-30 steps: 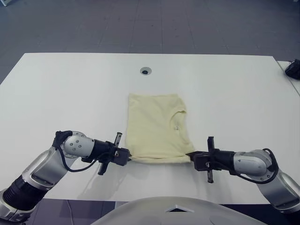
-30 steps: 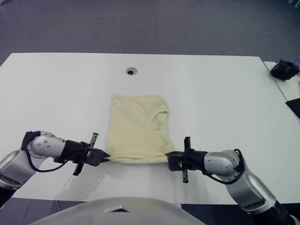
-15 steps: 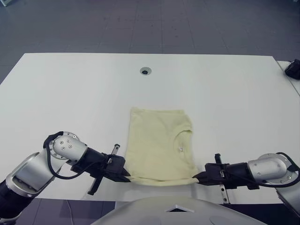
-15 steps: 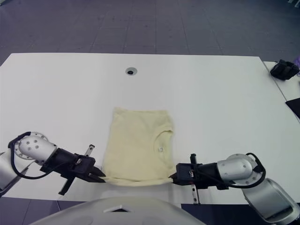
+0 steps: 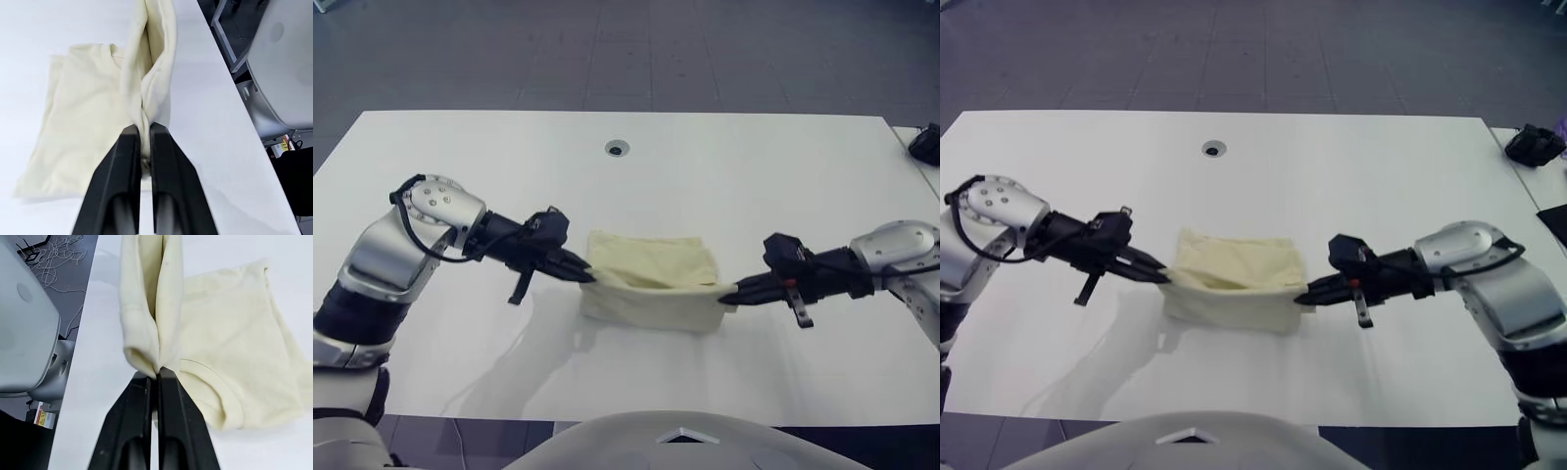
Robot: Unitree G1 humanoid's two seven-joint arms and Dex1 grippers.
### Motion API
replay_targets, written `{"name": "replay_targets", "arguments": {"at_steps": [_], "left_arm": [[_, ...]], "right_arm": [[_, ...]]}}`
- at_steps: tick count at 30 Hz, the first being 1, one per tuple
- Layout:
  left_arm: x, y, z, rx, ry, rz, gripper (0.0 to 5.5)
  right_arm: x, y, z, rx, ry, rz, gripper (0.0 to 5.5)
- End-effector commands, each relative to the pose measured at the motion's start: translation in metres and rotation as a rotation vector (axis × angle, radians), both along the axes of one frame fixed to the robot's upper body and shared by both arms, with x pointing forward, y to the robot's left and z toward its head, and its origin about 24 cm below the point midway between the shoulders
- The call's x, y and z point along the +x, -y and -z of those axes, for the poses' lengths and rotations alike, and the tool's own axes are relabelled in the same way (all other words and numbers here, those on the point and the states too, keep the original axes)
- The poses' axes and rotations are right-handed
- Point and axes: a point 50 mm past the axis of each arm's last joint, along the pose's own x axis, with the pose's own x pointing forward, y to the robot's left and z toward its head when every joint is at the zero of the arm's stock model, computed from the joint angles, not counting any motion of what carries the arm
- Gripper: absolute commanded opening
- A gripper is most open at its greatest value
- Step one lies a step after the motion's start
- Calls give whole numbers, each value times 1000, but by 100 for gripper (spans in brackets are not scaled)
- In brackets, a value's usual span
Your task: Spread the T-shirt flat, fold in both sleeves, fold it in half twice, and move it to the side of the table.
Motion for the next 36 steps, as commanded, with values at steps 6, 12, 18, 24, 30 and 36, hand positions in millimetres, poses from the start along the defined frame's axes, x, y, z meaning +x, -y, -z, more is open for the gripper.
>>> {"name": "replay_targets", "arguments": {"at_steps": [6,12,18,24,30,36], "left_arm": [[31,8,-1,-5,51,-29,8],[52,17,0,-16,117,-91,8],[66,17,11,21,120,-130,8],[84,18,36,80,112,-198,8],[98,23,50,101,199,-299,45],[116,21,25,-21,348,-481,143]], "right_arm": [[40,1,12,5,-25,52,0],[54,2,14,16,-13,84,0],[70,4,29,-19,-4,127,0],[79,5,55,-43,-42,175,0],[89,1,66,-35,4,253,0],[92,10,54,-75,165,327,107]]}}
